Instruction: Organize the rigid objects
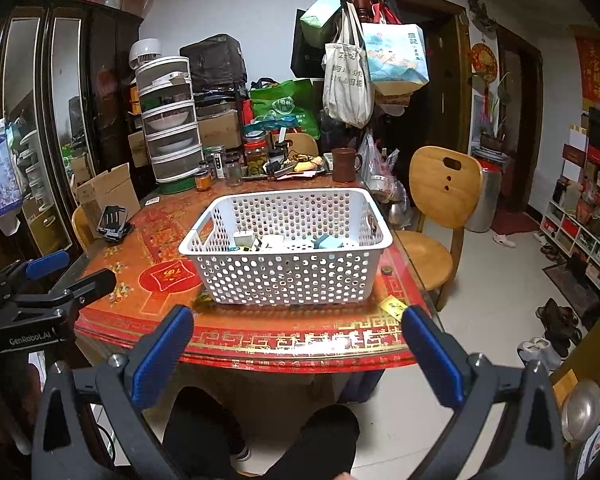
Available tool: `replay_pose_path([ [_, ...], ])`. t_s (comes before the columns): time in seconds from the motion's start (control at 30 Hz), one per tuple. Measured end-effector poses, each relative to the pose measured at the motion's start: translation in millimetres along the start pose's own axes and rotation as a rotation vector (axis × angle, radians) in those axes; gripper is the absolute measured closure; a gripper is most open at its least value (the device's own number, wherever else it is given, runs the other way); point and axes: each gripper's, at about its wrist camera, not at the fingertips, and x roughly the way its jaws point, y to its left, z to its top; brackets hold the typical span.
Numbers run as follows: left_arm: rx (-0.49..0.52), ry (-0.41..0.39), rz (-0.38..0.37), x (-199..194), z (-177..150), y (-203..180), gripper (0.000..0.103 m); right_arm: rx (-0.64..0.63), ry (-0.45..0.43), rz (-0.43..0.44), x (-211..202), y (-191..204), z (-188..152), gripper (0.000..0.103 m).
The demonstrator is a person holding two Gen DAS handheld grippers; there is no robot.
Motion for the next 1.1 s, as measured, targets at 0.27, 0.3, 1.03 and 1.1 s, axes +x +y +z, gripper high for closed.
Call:
replay_pose_path([
  [0.27, 0.01, 0.01, -0.001, 2.7, -2.1, -3.6, 0.001, -0.009, 0.008, -0.012, 1.6, -1.6, 1.2, 0.0],
  [0.3, 0.012, 0.01, -0.002, 3.4, -2.7, -3.5, 0.001, -0.006, 0.008, -0.008, 1.3, -2.4, 1.3, 0.0],
  [1.03, 0.014, 0.018, -0.003, 6.3, -3.1, -5.7, 0.001, -0.004, 0.018, -0.007, 1.9, -5.7, 1.5, 0.0],
  [1.1, 0.013, 0.022, -0.006, 8.6, -3.9, -4.8, 0.001, -0.001, 0.021, -0.006, 2.5, -5.8, 1.5, 0.0],
])
